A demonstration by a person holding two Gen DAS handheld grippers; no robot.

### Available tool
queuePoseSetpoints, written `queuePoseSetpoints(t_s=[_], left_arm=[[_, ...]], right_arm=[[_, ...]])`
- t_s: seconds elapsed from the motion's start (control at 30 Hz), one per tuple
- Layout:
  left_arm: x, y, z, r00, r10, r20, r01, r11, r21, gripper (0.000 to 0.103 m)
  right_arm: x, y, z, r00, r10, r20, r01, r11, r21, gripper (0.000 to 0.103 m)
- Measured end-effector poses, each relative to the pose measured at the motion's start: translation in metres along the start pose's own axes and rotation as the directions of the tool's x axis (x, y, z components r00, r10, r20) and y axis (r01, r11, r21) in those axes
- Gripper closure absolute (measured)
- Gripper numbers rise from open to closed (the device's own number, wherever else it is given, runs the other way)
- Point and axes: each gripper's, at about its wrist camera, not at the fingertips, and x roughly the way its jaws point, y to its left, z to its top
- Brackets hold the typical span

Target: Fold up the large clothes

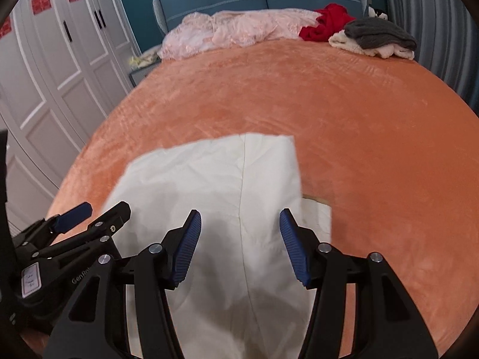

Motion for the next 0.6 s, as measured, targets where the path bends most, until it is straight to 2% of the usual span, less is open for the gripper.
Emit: queuePoseSetpoints(t_s=[0.1, 0.27, 0.37, 0.6], left_arm=[[0.02, -0.002, -0.002, 1.0, 0.008, -0.012, -0.008, 1.0, -0.003, 0.036], [0.043, -0.006, -0.008, 1.0, 0.024, 0.012, -0.024, 1.0, -0.001, 0.03], [0.054, -0.009, -0.012, 0.999, 0.037, 0.035, -0.037, 0.999, 0.001, 0.027], [0.067, -0.01, -0.019, 0.997, 0.043, 0.064, -0.042, 0.999, -0.014, 0.027]], right_arm=[[0.024, -0.001, -0.002, 1.0, -0.027, -0.015, 0.027, 1.0, -0.014, 0.05], [0.052, -0.012, -0.009, 1.0, -0.019, -0.023, 0.019, 1.0, 0.011, 0.049], [0.063, -0.017, -0.014, 1.0, -0.013, -0.023, 0.013, 1.0, 0.027, 0.046], [0.077, -0.019, -0.021, 1.0, -0.01, -0.01, 0.011, 1.0, 0.027, 0.045]])
